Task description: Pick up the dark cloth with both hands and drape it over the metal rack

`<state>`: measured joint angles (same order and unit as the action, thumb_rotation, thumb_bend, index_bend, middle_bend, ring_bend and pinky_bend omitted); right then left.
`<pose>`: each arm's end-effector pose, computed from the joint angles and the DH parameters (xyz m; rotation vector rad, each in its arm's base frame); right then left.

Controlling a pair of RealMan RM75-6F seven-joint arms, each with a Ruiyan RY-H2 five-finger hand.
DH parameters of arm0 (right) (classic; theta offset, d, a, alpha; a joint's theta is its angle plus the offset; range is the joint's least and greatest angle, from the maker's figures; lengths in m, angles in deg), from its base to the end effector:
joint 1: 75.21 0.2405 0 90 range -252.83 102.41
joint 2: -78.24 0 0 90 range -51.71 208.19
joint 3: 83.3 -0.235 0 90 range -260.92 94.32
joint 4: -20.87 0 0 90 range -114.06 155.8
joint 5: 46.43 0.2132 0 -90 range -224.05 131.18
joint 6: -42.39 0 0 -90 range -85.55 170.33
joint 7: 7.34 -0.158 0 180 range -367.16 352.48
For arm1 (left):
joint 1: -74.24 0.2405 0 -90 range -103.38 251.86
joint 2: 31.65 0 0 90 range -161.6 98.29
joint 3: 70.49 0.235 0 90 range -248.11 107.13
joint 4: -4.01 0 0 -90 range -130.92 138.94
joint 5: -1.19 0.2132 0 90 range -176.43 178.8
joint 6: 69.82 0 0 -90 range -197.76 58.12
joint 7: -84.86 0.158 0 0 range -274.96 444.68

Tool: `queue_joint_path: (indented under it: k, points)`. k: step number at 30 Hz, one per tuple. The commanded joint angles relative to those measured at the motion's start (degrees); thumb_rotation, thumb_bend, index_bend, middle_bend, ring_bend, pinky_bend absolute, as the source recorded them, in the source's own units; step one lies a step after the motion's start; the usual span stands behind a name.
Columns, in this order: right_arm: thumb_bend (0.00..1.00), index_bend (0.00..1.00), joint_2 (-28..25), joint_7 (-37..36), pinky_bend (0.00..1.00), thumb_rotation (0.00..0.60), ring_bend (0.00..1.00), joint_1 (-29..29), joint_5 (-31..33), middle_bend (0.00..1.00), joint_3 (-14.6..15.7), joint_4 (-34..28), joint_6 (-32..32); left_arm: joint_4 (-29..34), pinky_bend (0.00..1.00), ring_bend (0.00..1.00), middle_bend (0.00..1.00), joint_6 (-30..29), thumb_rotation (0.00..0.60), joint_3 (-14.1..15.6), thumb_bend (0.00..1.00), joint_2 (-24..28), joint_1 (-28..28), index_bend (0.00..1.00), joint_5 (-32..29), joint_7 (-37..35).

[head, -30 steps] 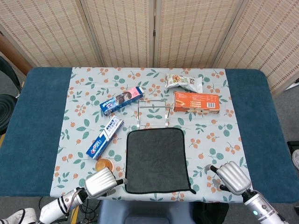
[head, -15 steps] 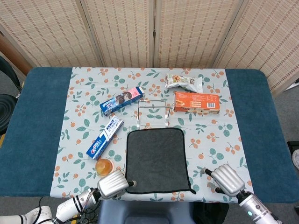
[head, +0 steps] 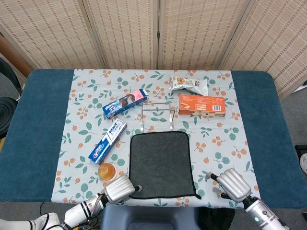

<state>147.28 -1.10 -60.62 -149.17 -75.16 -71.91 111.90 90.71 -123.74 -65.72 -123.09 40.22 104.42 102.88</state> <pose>-0.2431 -0.1719 0.0427 2.0421 -0.9010 0.8323 -0.1235 0.2020 -0.0817 -2.4710 -0.5293 -0.9834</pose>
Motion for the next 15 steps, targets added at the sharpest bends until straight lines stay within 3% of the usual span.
queue_joint_path:
  k: [1,15]
  points:
    - [0.3,0.36,0.1,-0.1,1.0,0.6,0.91,0.0,0.1,0.91,0.1,0.1,0.1,0.0,1.0,0.94,1.0,0.1,0.6,0.0,0.24,-0.1,-0.2,0.39,-0.5,0.4]
    - [0.3,0.36,0.7,-0.7,1.0,0.6,0.91,0.1,0.5,0.91,0.4,0.8,0.7,-0.9,1.0,0.94,1.0,-0.1,0.6,-0.2,0.24,-2.0,-1.2,0.4,-3.4,-1.2]
